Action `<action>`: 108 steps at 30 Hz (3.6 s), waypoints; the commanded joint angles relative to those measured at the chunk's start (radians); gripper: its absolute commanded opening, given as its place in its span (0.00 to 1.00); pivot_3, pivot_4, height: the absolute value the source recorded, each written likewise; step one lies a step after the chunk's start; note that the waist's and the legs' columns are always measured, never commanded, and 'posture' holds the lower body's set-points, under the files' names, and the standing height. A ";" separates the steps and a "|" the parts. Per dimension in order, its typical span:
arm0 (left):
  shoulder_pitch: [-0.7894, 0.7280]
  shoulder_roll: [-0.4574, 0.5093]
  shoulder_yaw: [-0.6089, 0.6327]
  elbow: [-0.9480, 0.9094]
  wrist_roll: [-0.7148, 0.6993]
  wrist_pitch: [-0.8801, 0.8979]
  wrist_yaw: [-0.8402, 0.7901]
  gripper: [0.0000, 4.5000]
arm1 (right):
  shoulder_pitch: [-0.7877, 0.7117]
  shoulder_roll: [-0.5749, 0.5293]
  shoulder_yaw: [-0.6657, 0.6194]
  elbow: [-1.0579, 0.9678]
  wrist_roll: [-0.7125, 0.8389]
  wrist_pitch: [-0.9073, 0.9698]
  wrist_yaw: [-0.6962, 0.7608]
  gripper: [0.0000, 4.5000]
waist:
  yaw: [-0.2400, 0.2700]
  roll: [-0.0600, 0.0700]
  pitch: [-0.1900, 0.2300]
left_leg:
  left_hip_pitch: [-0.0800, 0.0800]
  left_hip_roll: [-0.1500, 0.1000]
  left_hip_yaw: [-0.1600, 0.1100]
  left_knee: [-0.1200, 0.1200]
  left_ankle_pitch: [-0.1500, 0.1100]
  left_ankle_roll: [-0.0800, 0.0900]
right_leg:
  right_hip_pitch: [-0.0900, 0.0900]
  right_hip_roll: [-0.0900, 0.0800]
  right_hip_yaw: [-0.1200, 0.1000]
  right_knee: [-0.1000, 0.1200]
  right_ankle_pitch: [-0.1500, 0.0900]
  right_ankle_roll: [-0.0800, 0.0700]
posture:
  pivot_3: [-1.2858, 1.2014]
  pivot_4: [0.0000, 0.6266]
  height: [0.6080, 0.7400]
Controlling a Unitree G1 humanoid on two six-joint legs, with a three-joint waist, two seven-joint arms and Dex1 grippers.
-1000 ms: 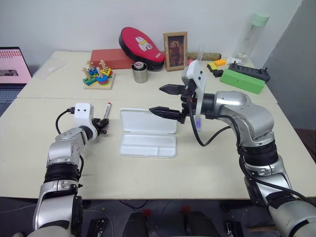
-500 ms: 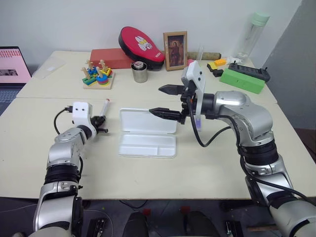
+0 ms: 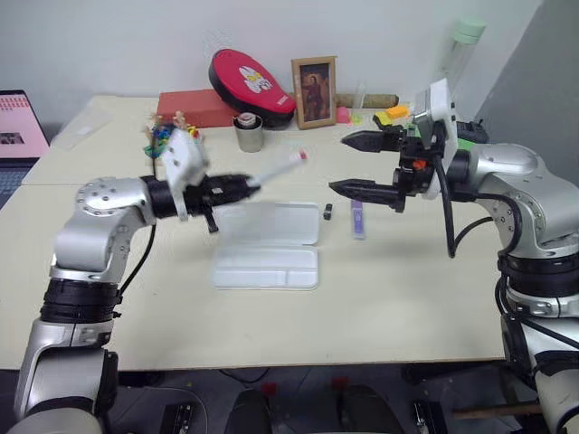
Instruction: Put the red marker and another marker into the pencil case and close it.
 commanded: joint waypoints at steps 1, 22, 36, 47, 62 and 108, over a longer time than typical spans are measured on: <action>-0.015 0.057 -0.081 0.016 0.083 -0.063 -0.129 0.09 | 0.036 -0.030 -0.007 -0.090 0.012 0.003 -0.022 1.00 | -0.001 0.000 0.000 | 0.000 0.000 0.000 0.000 0.000 0.000 | 0.000 0.000 0.000 0.000 0.000 0.000 | 0.52 0.24 1.00; -0.068 0.001 -0.196 0.232 0.325 -0.239 -0.202 0.09 | 0.165 -0.080 0.035 -0.198 -0.012 0.036 -0.116 1.00 | 0.014 0.000 0.001 | -0.001 0.000 0.000 0.001 0.000 0.000 | -0.001 0.000 0.000 0.000 0.000 0.000 | 0.52 0.24 1.00; -0.047 -0.016 -0.160 0.198 0.299 -0.196 -0.165 0.67 | 0.149 -0.049 0.064 -0.128 -0.047 0.045 -0.161 1.00 | 0.018 0.000 0.001 | -0.001 0.000 0.000 0.001 0.000 0.000 | 0.000 0.000 0.000 0.000 0.000 0.000 | 0.52 0.24 1.00; 0.043 -0.211 0.107 -0.048 -0.045 0.086 0.060 1.00 | 0.175 0.180 0.038 0.062 -0.282 0.223 -0.705 1.00 | 0.021 0.000 0.000 | -0.001 0.000 0.000 0.001 0.000 0.000 | 0.000 0.000 0.000 0.001 0.000 0.000 | 0.52 0.24 1.00; 0.089 -0.348 0.098 -0.160 -0.070 0.073 0.243 1.00 | 0.249 0.436 0.017 0.199 -0.410 0.194 -0.999 1.00 | 0.021 0.000 0.000 | 0.000 0.000 0.000 0.002 0.000 0.000 | 0.001 0.000 0.000 0.002 0.000 0.000 | 0.52 0.24 1.00; 0.961 -0.053 0.682 -0.540 -0.264 0.283 0.245 1.00 | -0.114 0.258 0.532 0.067 -0.299 0.015 -0.115 0.24 | -0.013 0.001 0.001 | 0.001 0.001 0.000 0.000 -0.001 0.001 | -0.004 0.000 0.000 0.001 -0.001 -0.002 | 0.52 0.24 1.00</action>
